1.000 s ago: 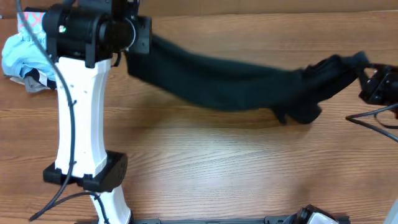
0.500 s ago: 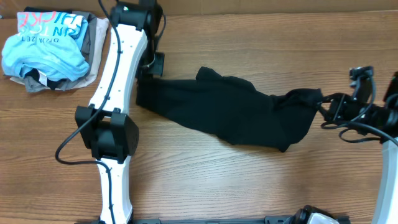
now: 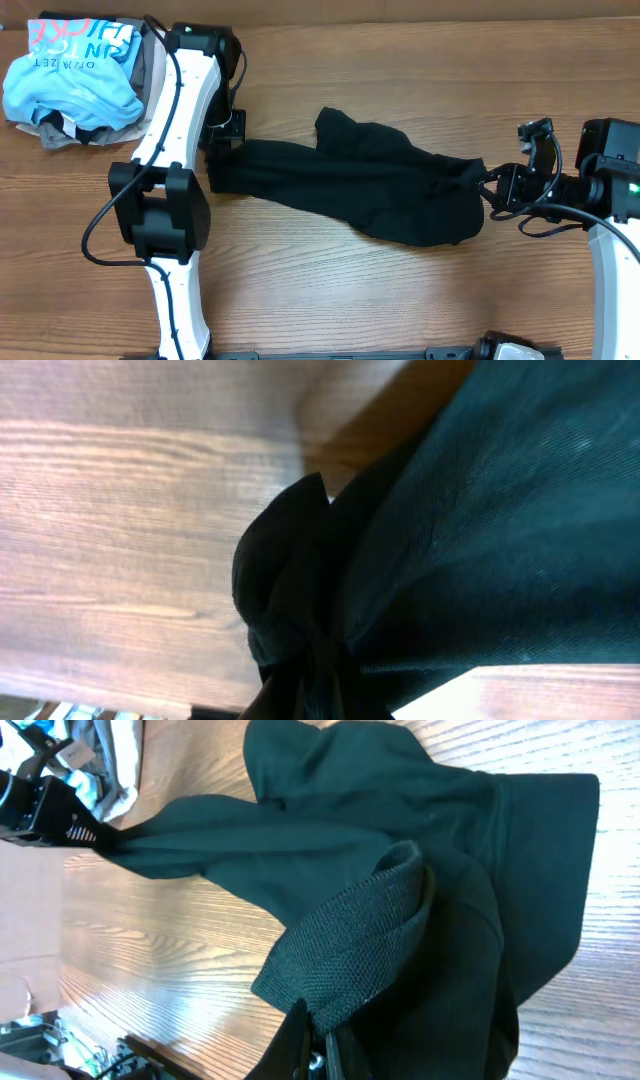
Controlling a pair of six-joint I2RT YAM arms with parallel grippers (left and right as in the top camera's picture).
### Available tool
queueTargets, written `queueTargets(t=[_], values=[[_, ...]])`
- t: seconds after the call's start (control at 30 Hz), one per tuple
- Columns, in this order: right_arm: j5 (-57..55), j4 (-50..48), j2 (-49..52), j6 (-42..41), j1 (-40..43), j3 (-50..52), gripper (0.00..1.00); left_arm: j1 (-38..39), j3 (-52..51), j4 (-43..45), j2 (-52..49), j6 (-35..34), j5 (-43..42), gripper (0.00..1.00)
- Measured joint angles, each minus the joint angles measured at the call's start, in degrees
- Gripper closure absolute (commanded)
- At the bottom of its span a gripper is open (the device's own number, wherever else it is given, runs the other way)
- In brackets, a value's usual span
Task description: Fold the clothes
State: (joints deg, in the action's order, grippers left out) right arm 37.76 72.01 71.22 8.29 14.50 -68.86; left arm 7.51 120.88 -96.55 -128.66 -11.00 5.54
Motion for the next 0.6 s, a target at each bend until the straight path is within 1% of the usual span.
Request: queueTargets(t=[0.17,0.2,0.23,0.3,0.33,0.37,0.4,0.47,0.6], values=[[-2.6,1.5,0.0,0.1,0.0,0.0,0.96,0.0,-9.1,0.0,1.2,0.0,-0.2,0.87],[-3.1,1.7,0.0,0.1,0.0,0.0,0.96,-0.1,-11.6,0.0,1.2,0.0,-0.2,0.84],[-3.5,1.7,0.0,0.1,0.0,0.0,0.96,-0.1,-13.6,0.1,1.2,0.0,-0.2,0.81],[-4.0,1.6,0.0,0.1,0.0,0.1,0.96,-0.5,-17.6,-0.1,1.2,0.1,-0.2,0.67],[-4.1,1.6,0.0,0.1,0.0,0.1,0.96,-0.5,-18.6,-0.1,1.2,0.1,-0.1,0.63],[-4.2,1.5,0.0,0.1,0.0,0.1,0.96,-0.6,-19.4,-0.1,1.2,-0.2,-0.1,0.57],[-4.3,1.2,0.1,0.1,0.0,0.1,0.96,-0.8,-19.8,-0.1,1.2,0.1,-0.1,0.54],[-4.3,0.9,0.4,0.1,0.0,0.1,0.96,-0.9,-19.9,-0.1,1.2,0.0,0.3,0.51],[-4.7,0.3,1.7,0.1,0.0,0.1,0.96,-0.9,-19.3,-0.2,1.2,0.0,1.0,0.49]])
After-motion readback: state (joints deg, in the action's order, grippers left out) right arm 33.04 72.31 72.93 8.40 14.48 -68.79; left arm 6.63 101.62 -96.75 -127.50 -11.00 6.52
